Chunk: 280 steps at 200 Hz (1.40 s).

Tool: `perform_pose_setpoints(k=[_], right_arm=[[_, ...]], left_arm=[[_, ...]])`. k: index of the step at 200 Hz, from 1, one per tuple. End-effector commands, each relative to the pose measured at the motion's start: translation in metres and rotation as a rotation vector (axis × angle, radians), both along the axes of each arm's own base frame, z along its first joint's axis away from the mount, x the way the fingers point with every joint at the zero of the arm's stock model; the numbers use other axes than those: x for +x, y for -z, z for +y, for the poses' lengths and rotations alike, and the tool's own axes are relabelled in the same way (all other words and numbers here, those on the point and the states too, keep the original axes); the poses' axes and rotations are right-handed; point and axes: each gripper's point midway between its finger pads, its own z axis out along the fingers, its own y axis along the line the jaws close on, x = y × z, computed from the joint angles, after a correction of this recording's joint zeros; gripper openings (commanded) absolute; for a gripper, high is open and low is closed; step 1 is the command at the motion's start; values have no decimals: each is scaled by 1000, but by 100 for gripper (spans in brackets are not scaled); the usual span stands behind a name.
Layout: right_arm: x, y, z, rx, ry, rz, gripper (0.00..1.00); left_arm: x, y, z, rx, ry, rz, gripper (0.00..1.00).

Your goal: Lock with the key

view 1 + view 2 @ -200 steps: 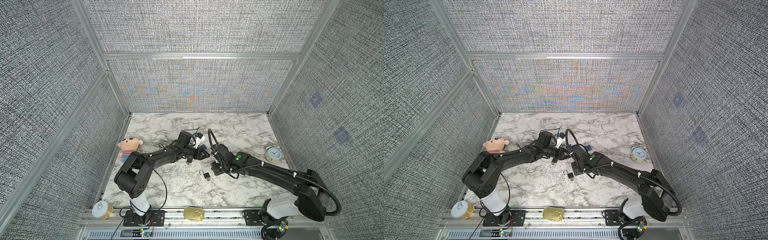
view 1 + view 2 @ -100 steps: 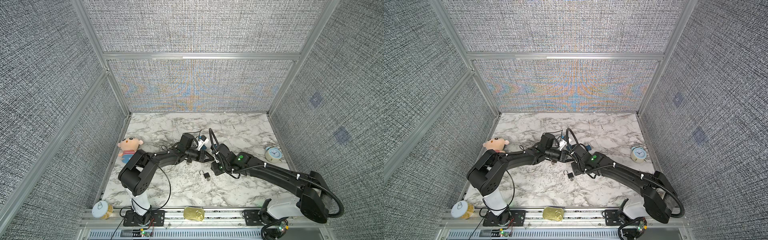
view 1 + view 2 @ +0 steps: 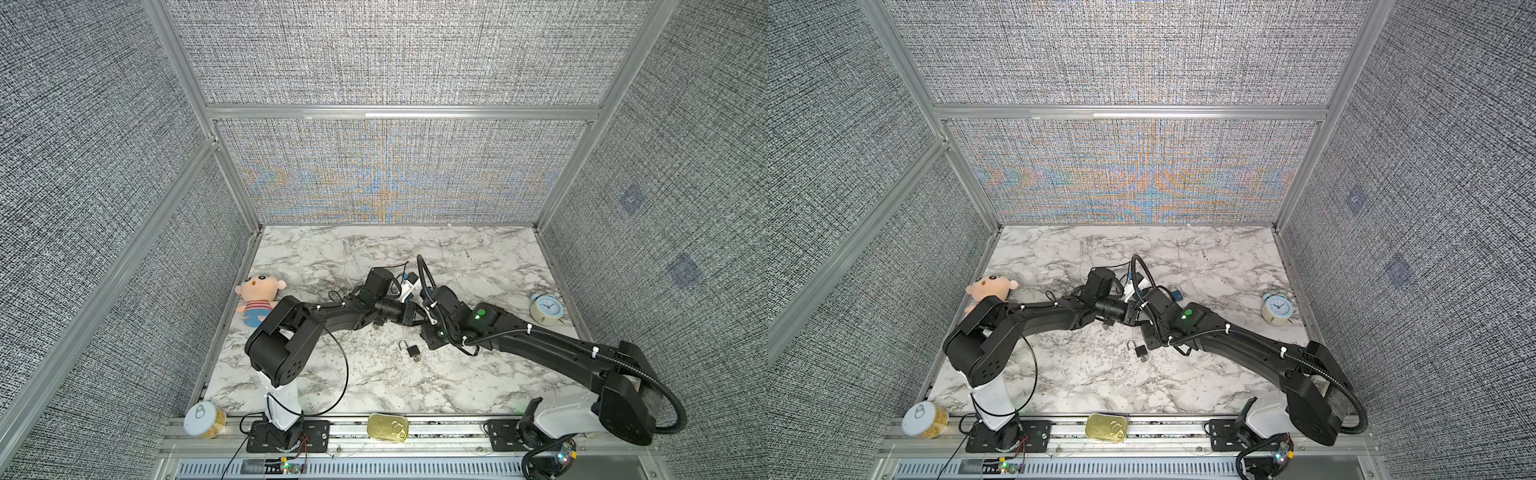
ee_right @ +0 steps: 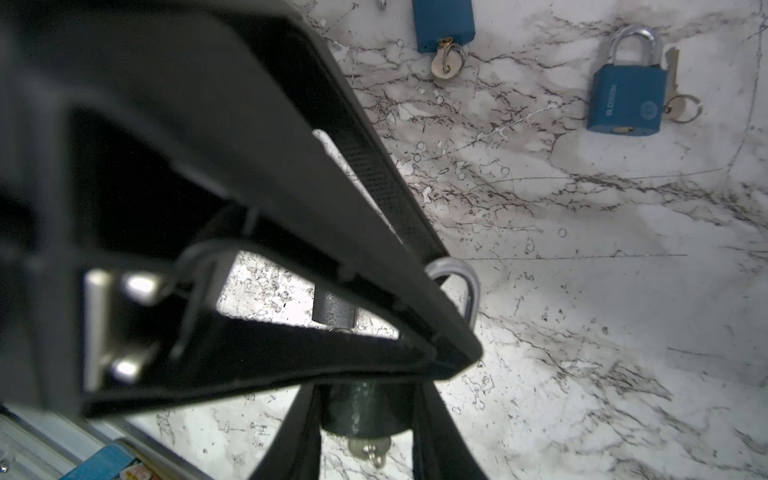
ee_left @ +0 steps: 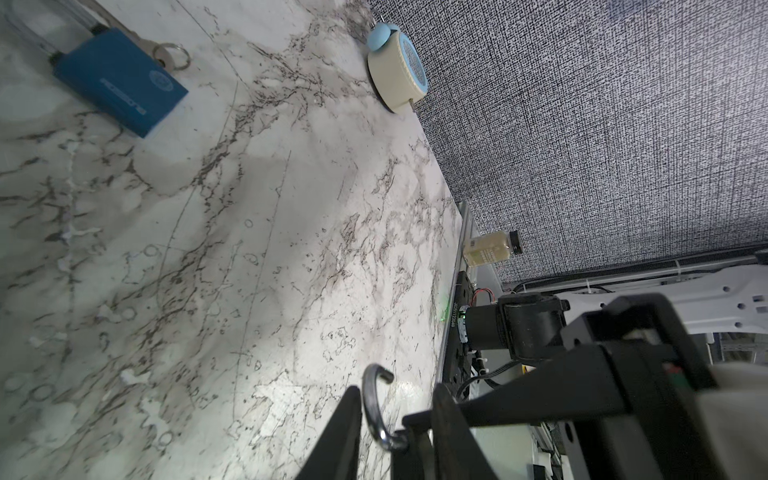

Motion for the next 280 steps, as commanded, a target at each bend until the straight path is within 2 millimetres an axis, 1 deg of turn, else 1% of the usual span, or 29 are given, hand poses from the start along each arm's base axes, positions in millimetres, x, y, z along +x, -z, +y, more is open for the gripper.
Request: perform_pose_setpoints(k=[1, 26, 53, 68, 81, 107, 110, 122, 127, 141, 146, 147, 151, 162, 176, 180, 184, 200, 202, 205, 218, 220, 233, 255, 280], right_arm=[[2, -4, 3, 12, 0, -10, 24], [2, -4, 3, 11, 1, -9, 24], [2, -5, 3, 14, 3, -10, 25], [3, -6, 3, 16, 3, -14, 24], [3, -6, 4, 24, 6, -16, 24], [2, -6, 5, 47, 12, -16, 25], [2, -6, 6, 51, 13, -16, 27], [2, -6, 6, 68, 19, -17, 42], [2, -6, 5, 79, 25, -18, 47], [3, -8, 3, 121, 43, -19, 52], [6, -15, 3, 146, 55, -35, 52], [4, -10, -1, 139, 60, -29, 52], [3, -6, -5, 140, 73, -23, 53], [7, -12, -13, 190, 109, -49, 53], [12, -16, -26, 256, 149, -69, 53], [14, -21, -27, 290, 154, -82, 54], [15, -20, -32, 309, 163, -84, 53], [24, -31, -45, 415, 195, -135, 53], [27, -35, -48, 437, 202, -150, 53], [26, -34, -50, 445, 205, -153, 53], [34, -46, -58, 518, 217, -235, 53], [35, -50, -59, 529, 216, -250, 53], [39, -58, -65, 561, 211, -304, 53], [44, -65, -70, 569, 197, -378, 51], [49, -73, -63, 604, 146, -431, 48]], left_arm=[[-1, -6, -4, -29, 24, -19, 30], [-1, -3, -6, -27, 25, -15, 27], [-2, -2, -7, -28, 29, -12, 18], [-2, 0, -7, -26, 31, -9, 10], [-2, 2, -7, -24, 27, -4, 0], [-1, 2, -9, -36, 18, 10, 0], [0, 2, -9, -37, 14, 11, 0], [1, 0, -9, -46, 6, 15, 0], [2, -2, -10, -52, 1, 14, 0], [5, -8, -12, -71, -18, 19, 0], [7, -10, -12, -79, -28, 21, 0], [7, -11, -13, -80, -29, 22, 0], [8, -14, -14, -87, -35, 21, 0], [14, -18, -15, -94, -66, 26, 0], [22, -26, -17, -114, -103, 29, 0], [23, -29, -18, -123, -109, 30, 0], [25, -32, -19, -131, -118, 30, 0], [34, -41, -21, -160, -160, 34, 0], [35, -42, -22, -163, -164, 32, 0], [37, -43, -22, -166, -171, 35, 0], [43, -50, -24, -183, -199, 40, 0], [44, -51, -24, -185, -202, 40, 0], [49, -59, -26, -212, -222, 46, 0], [55, -67, -28, -230, -248, 55, 0], [62, -67, -27, -215, -291, 63, 0]])
